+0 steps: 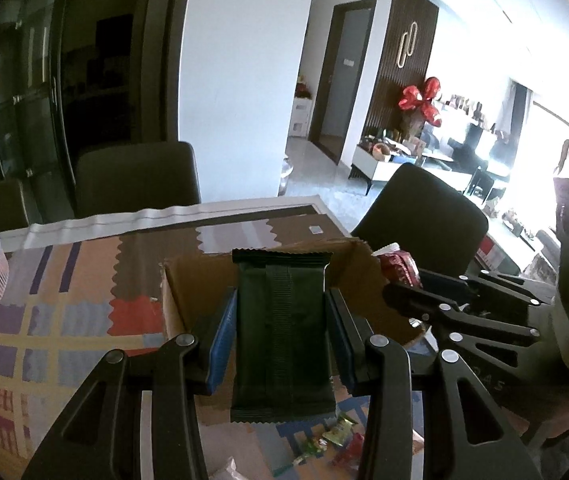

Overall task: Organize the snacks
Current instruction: 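Carry the green pouch and red candy over the box and release both, then move both grippers back toward the snack pile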

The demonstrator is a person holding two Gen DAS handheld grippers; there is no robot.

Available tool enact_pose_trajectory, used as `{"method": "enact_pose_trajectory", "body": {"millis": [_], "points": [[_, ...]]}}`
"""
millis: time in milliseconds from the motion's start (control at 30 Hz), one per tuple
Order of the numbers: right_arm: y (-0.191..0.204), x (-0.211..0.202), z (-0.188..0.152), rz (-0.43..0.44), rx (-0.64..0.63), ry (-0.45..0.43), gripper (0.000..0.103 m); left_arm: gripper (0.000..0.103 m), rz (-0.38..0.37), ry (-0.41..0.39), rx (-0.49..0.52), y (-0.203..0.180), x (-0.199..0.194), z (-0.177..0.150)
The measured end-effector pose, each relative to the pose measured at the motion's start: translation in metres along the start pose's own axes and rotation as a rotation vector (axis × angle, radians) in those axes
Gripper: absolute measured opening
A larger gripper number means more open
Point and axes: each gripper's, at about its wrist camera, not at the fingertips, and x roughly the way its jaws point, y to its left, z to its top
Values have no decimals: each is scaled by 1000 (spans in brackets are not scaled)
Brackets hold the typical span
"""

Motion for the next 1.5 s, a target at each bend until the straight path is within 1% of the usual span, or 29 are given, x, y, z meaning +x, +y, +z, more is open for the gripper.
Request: {"method": "enact_pose_trajectory", "body": {"millis": [300,333,367,400,433,467,533,633,700,767,833,933,1033,1100,1267,1500], "points": [[-9,30,2,-18,16,52,23,44,23,56,14,5,32,2],[-8,32,2,-26,18,54,24,45,42,61,26,4,34,1],[-9,33,1,-38,21,53,27,48,56,57,30,4,34,0],[-9,32,1,-50,25,55,33,50,62,50,39,3,32,-2],[-9,31,0,-73,35,61,44,55,63,43,43,2,30,-3],[-9,28,-2,-81,40,54,48,58,69,38,45,2,28,-4],[-8,21,-5,-85,31,43,48,58,81,32,45,1,23,-6],[-6,11,-10,-95,22,37,49,60,76,16,44,-4,10,-12],[-4,1,-14,-100,20,26,50,60,86,4,47,-6,2,-15],[-2,-12,-19,-114,19,7,54,61,77,-12,56,-10,-8,-18],[-3,-21,-22,-120,21,-11,54,62,79,-22,57,-13,-16,-21],[-2,-37,-28,-117,21,-34,57,63,65,-37,68,-21,-29,-28],[-3,-51,-37,-112,30,-49,58,63,32,-37,70,-28,-41,-38],[-3,-58,-43,-111,38,-57,59,63,32,-45,79,-33,-48,-43],[-6,-69,-61,-101,51,-50,60,64,68,-71,125,-48,-62,-59],[-11,-74,-89,-110,85,-18,60,65,65,-36,176,-61,-64,-83]]}}
